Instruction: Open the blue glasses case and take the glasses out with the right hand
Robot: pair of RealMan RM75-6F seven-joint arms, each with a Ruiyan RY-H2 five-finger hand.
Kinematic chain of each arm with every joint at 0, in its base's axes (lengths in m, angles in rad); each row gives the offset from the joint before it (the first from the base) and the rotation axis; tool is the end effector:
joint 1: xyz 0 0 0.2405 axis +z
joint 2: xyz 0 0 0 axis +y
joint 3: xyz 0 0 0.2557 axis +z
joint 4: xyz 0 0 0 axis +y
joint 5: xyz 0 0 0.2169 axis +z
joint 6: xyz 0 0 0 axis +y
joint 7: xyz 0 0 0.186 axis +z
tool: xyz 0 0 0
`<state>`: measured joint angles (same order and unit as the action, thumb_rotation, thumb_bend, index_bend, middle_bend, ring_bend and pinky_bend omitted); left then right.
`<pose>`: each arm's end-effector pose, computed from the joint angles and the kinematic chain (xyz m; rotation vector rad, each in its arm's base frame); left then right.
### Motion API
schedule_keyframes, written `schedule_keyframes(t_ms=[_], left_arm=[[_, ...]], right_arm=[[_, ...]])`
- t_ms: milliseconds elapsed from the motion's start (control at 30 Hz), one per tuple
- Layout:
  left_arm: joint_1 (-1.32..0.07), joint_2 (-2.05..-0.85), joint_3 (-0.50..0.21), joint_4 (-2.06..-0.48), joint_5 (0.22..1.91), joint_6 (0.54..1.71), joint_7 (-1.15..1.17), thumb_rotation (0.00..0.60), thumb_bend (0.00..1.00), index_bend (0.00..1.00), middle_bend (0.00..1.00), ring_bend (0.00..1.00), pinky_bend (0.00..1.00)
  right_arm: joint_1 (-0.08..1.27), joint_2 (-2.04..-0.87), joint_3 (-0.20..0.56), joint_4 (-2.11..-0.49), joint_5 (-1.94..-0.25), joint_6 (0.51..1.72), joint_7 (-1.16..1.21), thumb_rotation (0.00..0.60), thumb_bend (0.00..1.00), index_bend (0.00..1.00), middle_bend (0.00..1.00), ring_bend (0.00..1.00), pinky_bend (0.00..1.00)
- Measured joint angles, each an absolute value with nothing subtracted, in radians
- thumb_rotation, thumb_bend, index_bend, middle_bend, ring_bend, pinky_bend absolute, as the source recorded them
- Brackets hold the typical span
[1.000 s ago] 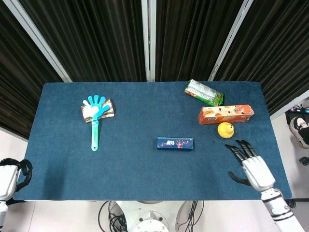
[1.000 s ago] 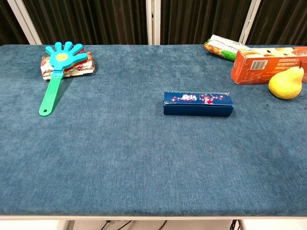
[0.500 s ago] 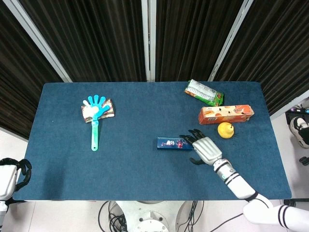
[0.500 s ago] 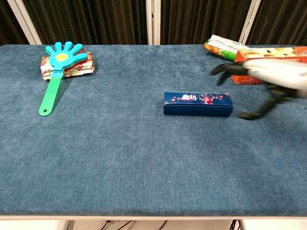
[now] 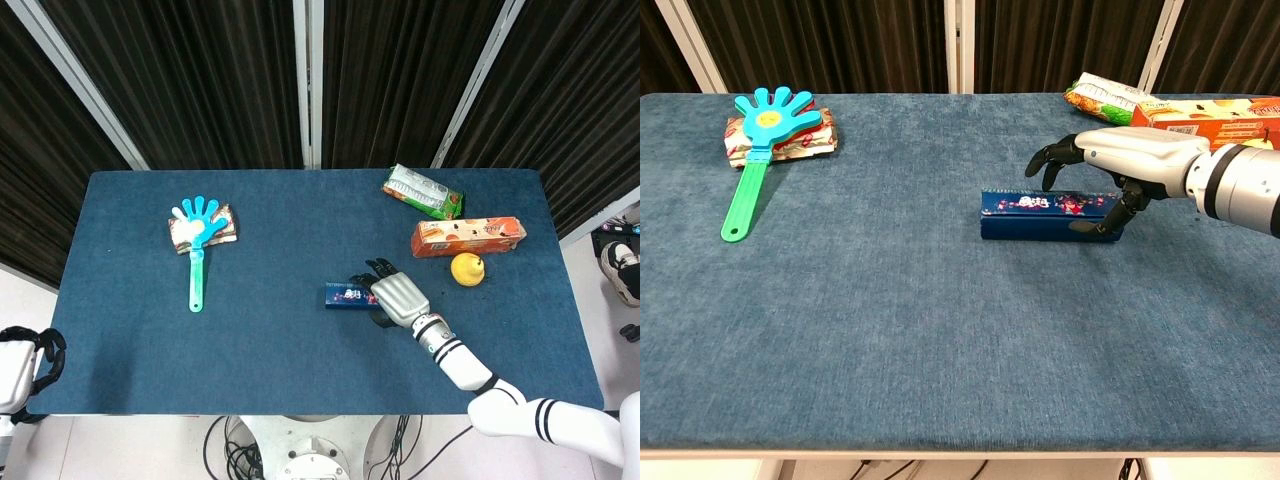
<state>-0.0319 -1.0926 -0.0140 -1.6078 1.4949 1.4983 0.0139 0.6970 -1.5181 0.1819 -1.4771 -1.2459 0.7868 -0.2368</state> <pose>-0.3307 0.1988 0.1582 -1.3742 -0.9193 -0.8164 -0.1469 -0.3639 -0.0562 2.0314 -1.0201 0.8777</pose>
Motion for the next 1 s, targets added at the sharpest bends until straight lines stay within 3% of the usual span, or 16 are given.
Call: schedule_keyframes(t_ms=[600,1000], left_arm=[[-0.033,-1.089,-0.014,-1.611,1.494,1.496,0.009,0.600,0.49,0.64,0.64,0.46,0.32],[-0.034,-1.085,-0.013,-1.613,1.495,1.493,0.000,0.600,0.49,0.64,0.64,0.46,0.32]], right_arm=[[0.740,-1.535,0.171,-1.454,-1.184,0.790,-0.249,0.600,0.34,0.20,0.26,0.00,0.00],[0.767,-1.544,0.162,-1.439,-1.157,0.779,-0.254,0.600,0.49,0.28,0.30,0.00,0.00]])
